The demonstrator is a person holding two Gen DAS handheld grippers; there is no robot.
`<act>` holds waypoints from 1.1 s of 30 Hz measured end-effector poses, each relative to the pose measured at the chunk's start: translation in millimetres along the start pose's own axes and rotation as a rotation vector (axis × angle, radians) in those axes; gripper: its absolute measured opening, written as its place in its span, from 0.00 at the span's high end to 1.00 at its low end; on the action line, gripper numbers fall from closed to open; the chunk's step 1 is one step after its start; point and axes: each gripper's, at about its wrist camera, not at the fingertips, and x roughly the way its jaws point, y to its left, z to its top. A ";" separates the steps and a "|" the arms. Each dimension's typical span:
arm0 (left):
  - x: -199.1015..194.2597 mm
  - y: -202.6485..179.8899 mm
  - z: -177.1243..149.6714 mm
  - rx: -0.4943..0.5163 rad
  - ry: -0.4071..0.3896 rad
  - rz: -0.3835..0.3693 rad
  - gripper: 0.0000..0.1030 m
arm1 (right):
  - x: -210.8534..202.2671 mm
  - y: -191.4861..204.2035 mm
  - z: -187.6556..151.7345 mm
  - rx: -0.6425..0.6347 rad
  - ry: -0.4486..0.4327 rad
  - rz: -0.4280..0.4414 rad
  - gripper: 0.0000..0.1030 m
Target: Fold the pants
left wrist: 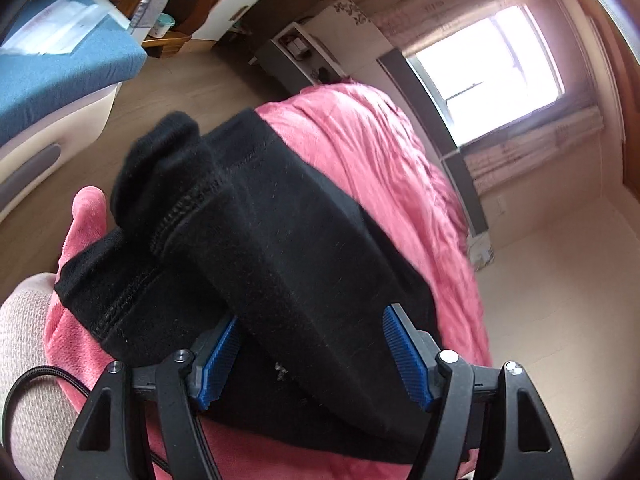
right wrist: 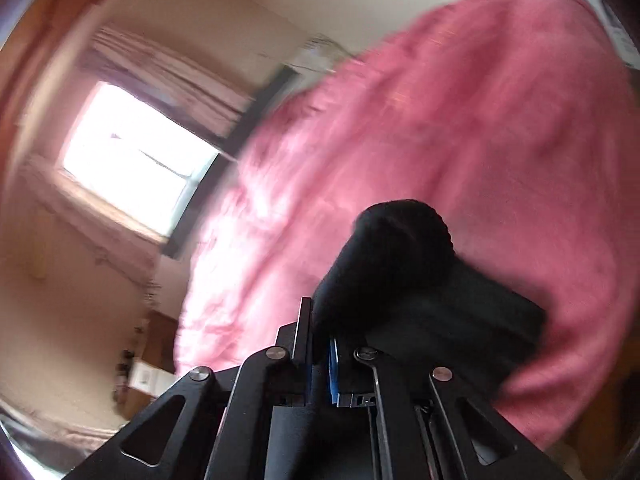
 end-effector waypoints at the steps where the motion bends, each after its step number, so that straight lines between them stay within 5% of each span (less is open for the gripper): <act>1: 1.7 0.0 -1.9 0.015 0.002 0.009 0.30 | 8.6 -20.2 -5.5 0.023 0.040 -0.061 0.94; 4: 3.0 -3.9 -4.1 0.046 0.007 0.032 0.30 | 34.9 -76.1 -24.9 0.185 0.142 -0.141 0.91; 7: -0.2 -2.6 -5.2 0.031 0.015 0.023 0.30 | 37.5 -90.3 -25.4 0.298 0.138 -0.072 0.85; 10: -2.1 1.4 -3.1 -0.003 0.015 0.011 0.30 | 34.8 -78.6 -21.9 0.271 0.108 -0.035 0.50; 11: -2.9 2.4 -3.8 -0.007 0.016 0.012 0.30 | 37.8 -75.6 -25.1 0.268 0.094 -0.038 0.47; 16: -2.6 5.4 2.6 -0.065 0.019 0.008 0.30 | 48.5 -72.8 -35.5 0.295 0.143 -0.051 0.53; 19: -9.0 6.3 4.2 -0.087 -0.005 -0.030 0.33 | 60.3 -45.3 -45.1 0.184 0.214 0.011 0.54; 23: -24.6 13.3 5.3 -0.109 -0.069 -0.032 0.55 | 81.7 -8.4 -75.8 0.018 0.323 -0.027 0.55; 29: -32.0 27.1 11.3 -0.171 -0.068 -0.033 0.54 | 101.0 16.1 -95.0 -0.093 0.382 -0.090 0.55; 30: -27.4 28.0 14.1 -0.183 -0.049 -0.009 0.50 | 102.0 17.6 -95.2 -0.109 0.381 -0.102 0.58; 32: -19.1 28.2 18.8 -0.183 -0.017 0.050 0.55 | 105.3 16.4 -90.3 -0.141 0.384 -0.139 0.90; 33: -17.2 25.0 21.6 -0.171 -0.025 0.065 0.78 | 116.5 20.1 -81.4 -0.127 0.394 -0.125 0.92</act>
